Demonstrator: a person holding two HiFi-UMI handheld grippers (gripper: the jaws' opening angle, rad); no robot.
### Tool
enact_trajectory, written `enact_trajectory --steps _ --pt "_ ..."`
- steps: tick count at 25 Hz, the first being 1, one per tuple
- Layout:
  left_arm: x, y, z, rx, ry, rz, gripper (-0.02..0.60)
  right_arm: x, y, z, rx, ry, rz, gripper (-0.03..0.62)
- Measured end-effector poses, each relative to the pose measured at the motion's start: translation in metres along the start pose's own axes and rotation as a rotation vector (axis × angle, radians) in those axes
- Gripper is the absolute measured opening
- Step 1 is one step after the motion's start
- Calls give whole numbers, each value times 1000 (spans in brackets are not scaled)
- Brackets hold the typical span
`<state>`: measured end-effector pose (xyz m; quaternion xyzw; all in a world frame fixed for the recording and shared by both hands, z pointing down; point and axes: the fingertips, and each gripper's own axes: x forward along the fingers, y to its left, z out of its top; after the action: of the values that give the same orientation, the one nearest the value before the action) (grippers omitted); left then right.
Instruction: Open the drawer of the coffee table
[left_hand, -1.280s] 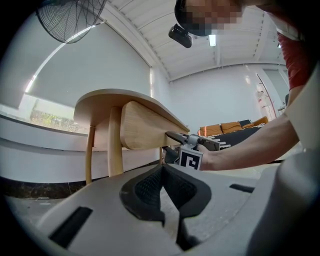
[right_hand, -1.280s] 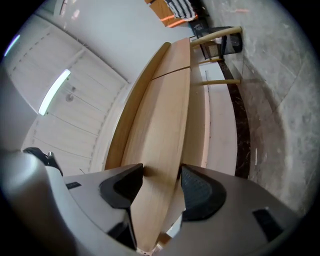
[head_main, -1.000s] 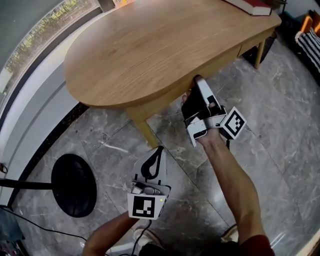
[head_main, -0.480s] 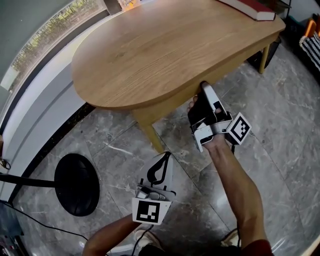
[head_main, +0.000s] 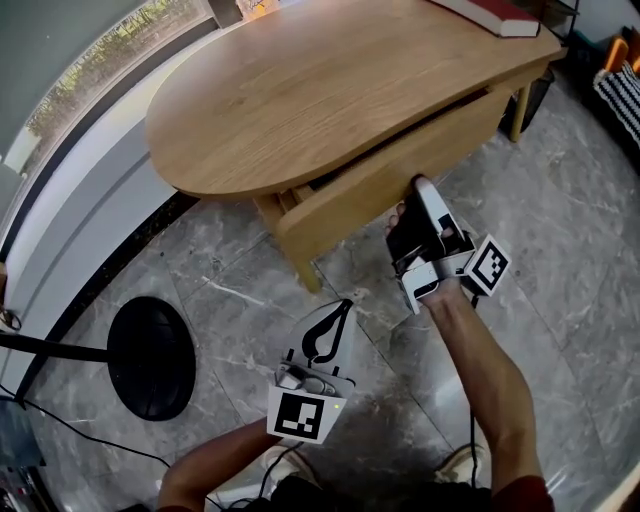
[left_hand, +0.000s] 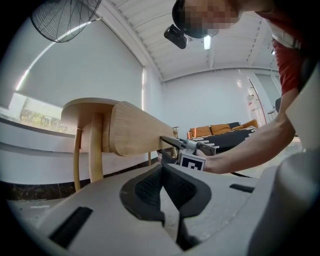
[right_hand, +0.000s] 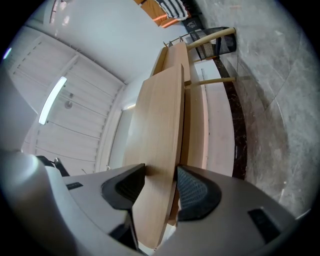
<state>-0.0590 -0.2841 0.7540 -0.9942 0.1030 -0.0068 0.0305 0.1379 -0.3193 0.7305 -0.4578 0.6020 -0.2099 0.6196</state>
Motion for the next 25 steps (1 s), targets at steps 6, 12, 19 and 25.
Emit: enact_trajectory --steps 6,12,19,25 --pt "-6 -31 8 9 -4 -60 8 -23 14 1 6 5 -8 198" --pt "-12 -60 11 16 -5 -100 8 -51 33 4 6 21 4 198" --pt "-18 -78 15 21 10 -148 8 -72 50 4 0 42 5 196" --pt "-26 -108 7 116 74 -244 8 -94 66 4 2 53 5 195"
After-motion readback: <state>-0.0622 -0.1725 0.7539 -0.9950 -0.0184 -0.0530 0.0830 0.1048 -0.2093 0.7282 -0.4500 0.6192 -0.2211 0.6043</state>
